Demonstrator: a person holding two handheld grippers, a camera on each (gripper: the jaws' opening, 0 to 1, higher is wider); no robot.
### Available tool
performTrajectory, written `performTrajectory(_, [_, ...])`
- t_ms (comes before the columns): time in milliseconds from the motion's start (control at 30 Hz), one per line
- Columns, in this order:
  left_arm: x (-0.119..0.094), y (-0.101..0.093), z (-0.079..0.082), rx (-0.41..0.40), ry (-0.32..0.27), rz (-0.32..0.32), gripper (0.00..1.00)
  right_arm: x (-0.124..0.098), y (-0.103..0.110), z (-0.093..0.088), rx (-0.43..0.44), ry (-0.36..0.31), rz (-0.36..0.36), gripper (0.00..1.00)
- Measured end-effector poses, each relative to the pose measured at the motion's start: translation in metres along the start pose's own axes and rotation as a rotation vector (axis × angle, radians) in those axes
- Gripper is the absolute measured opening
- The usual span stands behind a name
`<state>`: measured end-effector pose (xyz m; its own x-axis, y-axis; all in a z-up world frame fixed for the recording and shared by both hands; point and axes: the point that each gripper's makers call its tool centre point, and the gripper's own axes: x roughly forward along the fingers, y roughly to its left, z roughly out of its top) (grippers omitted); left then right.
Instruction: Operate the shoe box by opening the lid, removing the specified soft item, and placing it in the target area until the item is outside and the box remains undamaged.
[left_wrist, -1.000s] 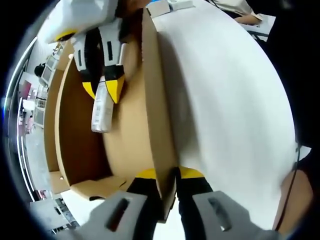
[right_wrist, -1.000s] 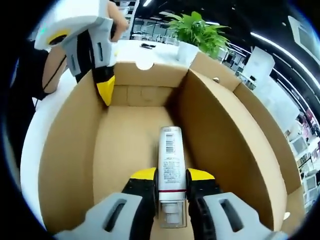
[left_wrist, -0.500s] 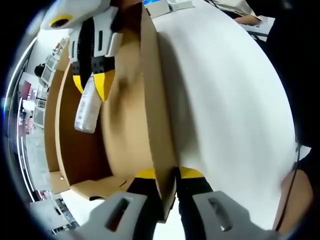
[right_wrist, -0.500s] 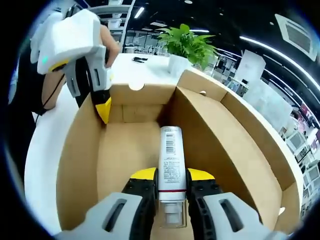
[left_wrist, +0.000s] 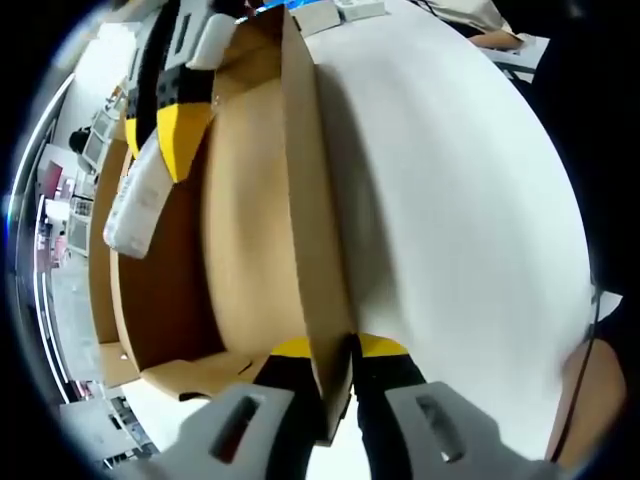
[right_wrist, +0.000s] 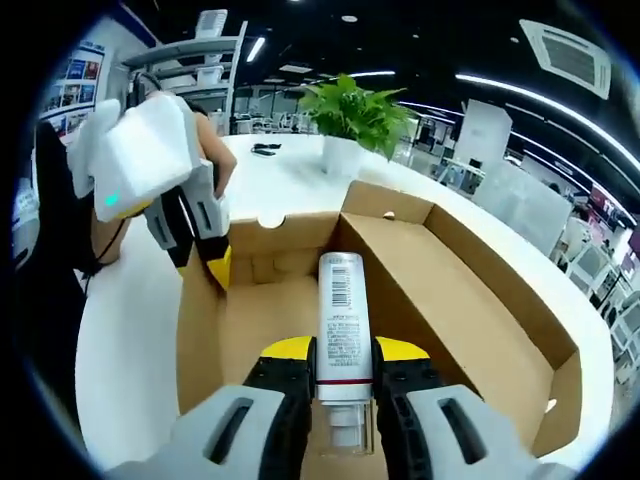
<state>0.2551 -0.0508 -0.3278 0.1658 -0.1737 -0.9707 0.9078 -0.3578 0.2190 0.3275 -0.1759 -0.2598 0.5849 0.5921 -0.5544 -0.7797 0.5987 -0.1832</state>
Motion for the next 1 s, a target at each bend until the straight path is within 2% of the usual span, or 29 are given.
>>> performTrajectory(300, [0.000, 0.001, -0.001, 0.002, -0.001, -0.001, 0.10, -0.035, -0.013, 0.019, 0.040, -0.054, -0.067, 0.21])
performTrajectory(533, [-0.001, 0.003, -0.001, 0.002, -0.003, -0.001, 0.10, -0.086, -0.037, 0.022, 0.089, -0.092, -0.179, 0.21])
performTrajectory(633, [-0.001, 0.005, -0.001, 0.003, -0.004, -0.001, 0.10, -0.109, -0.046, 0.018, 0.108, -0.103, -0.222, 0.21])
performTrajectory(800, [-0.001, 0.005, -0.001, 0.004, -0.002, -0.001, 0.10, -0.146, -0.061, -0.001, 0.156, -0.103, -0.303, 0.21])
performTrajectory(1000, [-0.001, 0.007, -0.002, 0.003, 0.000, 0.000, 0.10, -0.192, -0.082, -0.039, 0.236, -0.094, -0.417, 0.21])
